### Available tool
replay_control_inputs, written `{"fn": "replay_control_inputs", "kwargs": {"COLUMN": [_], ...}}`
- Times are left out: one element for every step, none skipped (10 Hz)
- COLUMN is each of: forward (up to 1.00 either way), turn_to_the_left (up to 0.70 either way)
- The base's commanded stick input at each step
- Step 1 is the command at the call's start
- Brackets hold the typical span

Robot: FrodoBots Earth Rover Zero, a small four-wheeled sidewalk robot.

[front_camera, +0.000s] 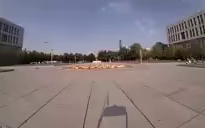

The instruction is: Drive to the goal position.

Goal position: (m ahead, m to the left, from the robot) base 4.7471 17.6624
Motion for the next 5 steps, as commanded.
{"fn": "replay_control_inputs", "kwargs": {"forward": [1.0,1.0,1.0,1.0,1.0], "turn_to_the_left": [0.01,0.01,0.01,0.01,0.01]}}
